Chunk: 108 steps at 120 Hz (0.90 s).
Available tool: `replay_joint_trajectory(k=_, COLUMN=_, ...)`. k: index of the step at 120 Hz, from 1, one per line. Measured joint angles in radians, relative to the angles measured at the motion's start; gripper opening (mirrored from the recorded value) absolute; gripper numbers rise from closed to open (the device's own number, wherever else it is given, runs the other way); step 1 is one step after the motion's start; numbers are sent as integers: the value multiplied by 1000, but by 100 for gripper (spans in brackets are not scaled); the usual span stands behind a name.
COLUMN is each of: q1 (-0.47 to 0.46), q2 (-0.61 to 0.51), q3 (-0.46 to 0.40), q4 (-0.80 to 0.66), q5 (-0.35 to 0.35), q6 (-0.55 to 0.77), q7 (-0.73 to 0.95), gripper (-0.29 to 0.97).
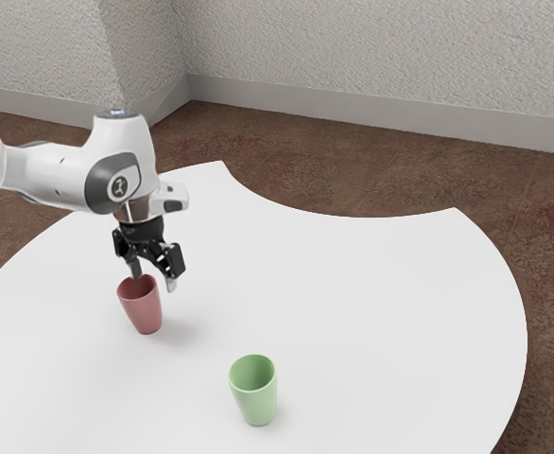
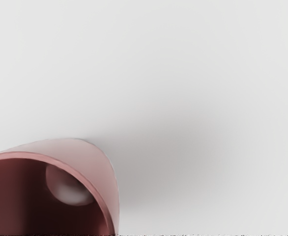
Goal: Place the left cup onto the right cup
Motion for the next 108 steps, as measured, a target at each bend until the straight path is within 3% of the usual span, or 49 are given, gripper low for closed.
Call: replay_joint_trajectory(k=108, q1=15, q2=34, q3=0, q4=-26, q5=13, q6=59, q7=-6, gripper=66)
